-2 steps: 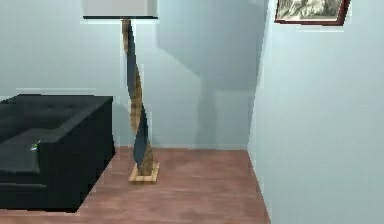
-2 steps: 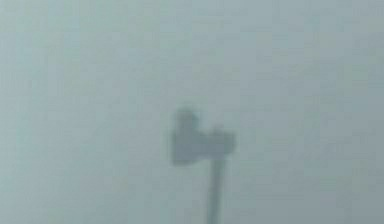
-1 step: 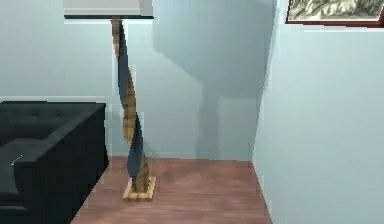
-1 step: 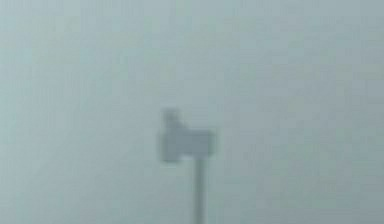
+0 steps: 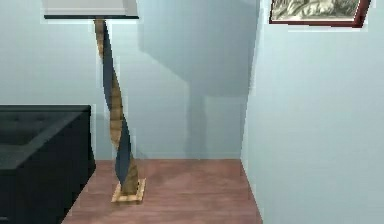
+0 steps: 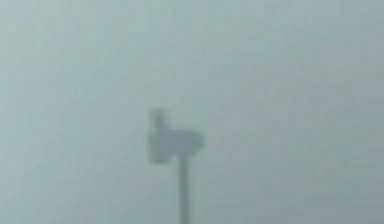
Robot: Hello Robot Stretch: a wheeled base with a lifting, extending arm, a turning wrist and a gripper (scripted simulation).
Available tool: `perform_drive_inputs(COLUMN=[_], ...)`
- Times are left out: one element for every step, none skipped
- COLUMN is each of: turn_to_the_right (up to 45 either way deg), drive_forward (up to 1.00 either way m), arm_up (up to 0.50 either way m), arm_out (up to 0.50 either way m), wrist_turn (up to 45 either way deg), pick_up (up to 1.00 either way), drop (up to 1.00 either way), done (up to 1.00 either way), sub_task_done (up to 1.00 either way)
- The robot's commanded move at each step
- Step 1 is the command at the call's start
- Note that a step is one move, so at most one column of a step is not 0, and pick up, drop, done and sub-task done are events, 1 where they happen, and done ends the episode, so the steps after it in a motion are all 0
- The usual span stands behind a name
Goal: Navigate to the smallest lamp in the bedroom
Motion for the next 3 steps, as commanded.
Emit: perform_drive_inputs(turn_to_the_right=[0.0,-45.0,-45.0], drive_forward=[0.65,0.00,0.00], arm_up=[0.00,0.00,0.00], arm_out=[0.00,0.00,0.00], wrist_turn=[0.0,0.0,0.0], pick_up=[0.00,0.00,0.00], drop=[0.00,0.00,0.00], done=[0.00,0.00,0.00], sub_task_done=[0.00,0.00,0.00])
